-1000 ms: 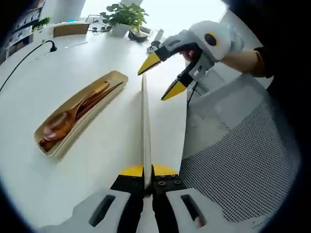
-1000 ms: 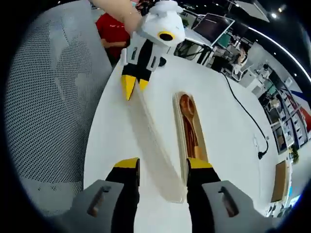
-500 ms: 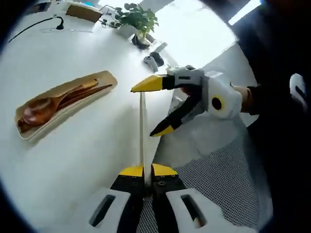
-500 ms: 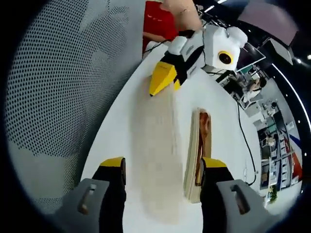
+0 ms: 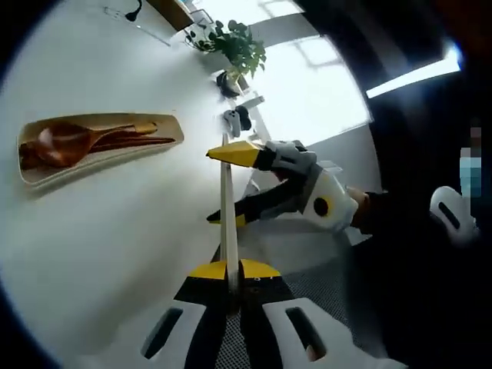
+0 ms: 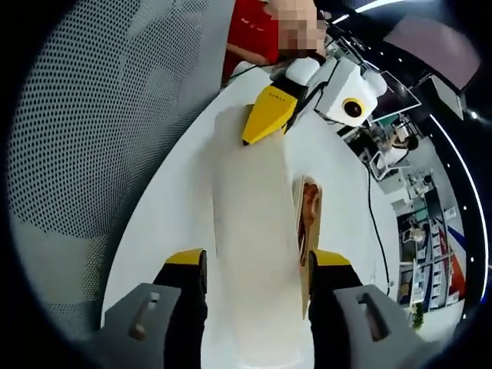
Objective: Arrange the utensils inside the cutlery case until each visible utensil rests in its matching compartment.
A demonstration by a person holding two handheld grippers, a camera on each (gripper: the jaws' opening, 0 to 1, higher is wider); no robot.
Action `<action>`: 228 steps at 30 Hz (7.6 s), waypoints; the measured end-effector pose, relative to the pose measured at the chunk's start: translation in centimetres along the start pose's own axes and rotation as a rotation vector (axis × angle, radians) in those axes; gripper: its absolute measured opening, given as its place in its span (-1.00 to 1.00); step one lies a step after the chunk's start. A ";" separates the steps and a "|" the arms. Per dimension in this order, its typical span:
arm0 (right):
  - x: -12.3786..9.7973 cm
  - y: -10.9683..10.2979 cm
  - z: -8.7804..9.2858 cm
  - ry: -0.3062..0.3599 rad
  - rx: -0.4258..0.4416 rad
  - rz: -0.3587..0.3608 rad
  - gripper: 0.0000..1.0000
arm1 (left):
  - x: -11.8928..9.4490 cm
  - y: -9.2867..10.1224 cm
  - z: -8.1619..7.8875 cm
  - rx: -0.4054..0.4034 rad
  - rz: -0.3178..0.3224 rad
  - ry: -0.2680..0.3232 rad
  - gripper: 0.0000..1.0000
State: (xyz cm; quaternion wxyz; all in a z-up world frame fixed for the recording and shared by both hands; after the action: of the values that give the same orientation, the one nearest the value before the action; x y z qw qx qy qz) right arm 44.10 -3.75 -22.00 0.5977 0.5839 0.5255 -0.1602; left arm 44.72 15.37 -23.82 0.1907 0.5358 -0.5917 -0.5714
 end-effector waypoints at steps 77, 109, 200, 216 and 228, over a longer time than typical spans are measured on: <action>10.9 10.2 2.8 -0.106 0.454 -0.448 -0.23 | -7.6 -10.2 -3.5 -0.131 -0.474 0.504 -0.45; 3.0 11.5 6.3 0.028 0.718 -0.298 -0.31 | -14.2 -5.3 -4.3 -0.059 -0.550 0.606 -0.57; 4.6 10.3 9.1 -0.396 0.888 -0.502 -1.00 | -3.4 -4.1 -9.4 0.157 -0.886 -0.232 -0.99; 5.7 9.5 8.1 -0.475 0.740 -0.471 -1.00 | -2.9 -4.5 -10.7 0.226 -0.946 -0.466 -1.00; 4.0 10.6 9.6 -0.250 0.948 -0.374 -0.98 | -4.4 -3.5 -9.7 0.225 -0.937 -0.252 -0.90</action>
State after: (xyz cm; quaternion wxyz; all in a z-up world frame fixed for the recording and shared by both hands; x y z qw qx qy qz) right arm 58.44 -7.54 -21.84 0.2873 0.6630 0.4154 -0.5526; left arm 55.86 15.37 -22.52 -0.2188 0.6881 -0.3637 -0.5886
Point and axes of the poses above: the point that each gripper's makers call its tool centre point, and the gripper's own axes: x roughly forward along the fingers, y roughly to its right, z roughly out of its underside, the point moved 10 cm from there along -x, roughly backward along the fingers, and after that the axes turned 11 degrees about -y, right-handed, at the moved point
